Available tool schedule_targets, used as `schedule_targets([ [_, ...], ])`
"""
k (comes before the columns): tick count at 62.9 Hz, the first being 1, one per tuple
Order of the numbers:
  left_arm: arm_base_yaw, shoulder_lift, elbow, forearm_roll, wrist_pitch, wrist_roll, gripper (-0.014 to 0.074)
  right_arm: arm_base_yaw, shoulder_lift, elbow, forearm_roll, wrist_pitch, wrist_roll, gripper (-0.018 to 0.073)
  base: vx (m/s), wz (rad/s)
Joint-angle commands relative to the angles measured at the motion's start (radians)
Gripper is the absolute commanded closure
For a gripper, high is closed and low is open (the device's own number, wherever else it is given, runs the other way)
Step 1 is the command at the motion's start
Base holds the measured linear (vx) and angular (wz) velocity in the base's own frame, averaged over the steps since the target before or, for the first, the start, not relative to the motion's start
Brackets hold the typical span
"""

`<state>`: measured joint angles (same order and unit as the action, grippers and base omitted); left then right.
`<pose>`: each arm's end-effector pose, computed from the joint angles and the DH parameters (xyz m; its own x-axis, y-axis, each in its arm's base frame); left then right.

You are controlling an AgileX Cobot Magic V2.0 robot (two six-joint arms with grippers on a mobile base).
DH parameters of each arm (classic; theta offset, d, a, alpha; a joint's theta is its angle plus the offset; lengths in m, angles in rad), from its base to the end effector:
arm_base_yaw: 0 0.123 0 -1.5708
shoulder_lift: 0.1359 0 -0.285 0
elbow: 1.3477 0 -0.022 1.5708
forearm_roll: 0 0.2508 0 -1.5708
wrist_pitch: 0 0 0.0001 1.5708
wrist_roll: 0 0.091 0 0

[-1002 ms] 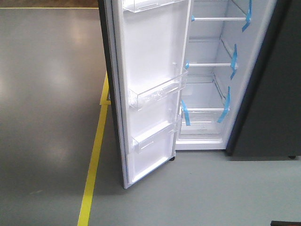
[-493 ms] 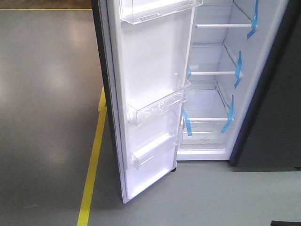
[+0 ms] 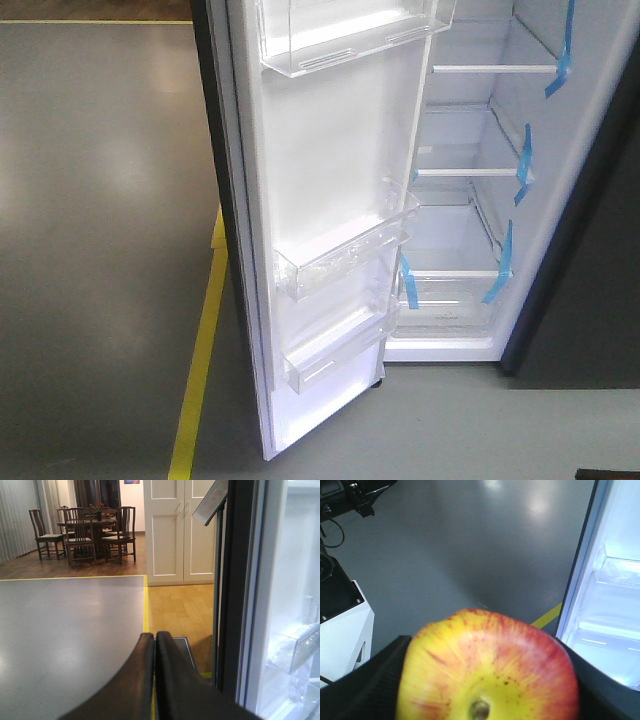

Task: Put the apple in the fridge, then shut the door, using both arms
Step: 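Approach closer to the fridge door bins, apple held in right gripper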

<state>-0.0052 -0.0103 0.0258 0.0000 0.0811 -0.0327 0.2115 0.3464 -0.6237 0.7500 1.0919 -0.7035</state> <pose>0.0568 -0.0003 0.1977 -0.0096 -0.0326 -0.9994 0.0049 0.9995 -0.0327 0.0218 0.0610 0.3248 -0.3259 -0.3091 -0.8935 -0.7894 0.6090 0.0772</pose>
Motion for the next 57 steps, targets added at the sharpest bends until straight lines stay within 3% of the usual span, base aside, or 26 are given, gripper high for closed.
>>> schedule_targets([
  [1,-0.006,-0.016,0.022,0.000,-0.075,-0.010,0.0603,0.000,0.011,-0.027,0.052,-0.049,-0.005,0.0169,0.14,0.02],
  [57,-0.006,-0.016,0.022,0.000,-0.075,-0.010,0.0603,0.000,0.011,-0.027,0.052,-0.049,-0.005,0.0169,0.10,0.02],
])
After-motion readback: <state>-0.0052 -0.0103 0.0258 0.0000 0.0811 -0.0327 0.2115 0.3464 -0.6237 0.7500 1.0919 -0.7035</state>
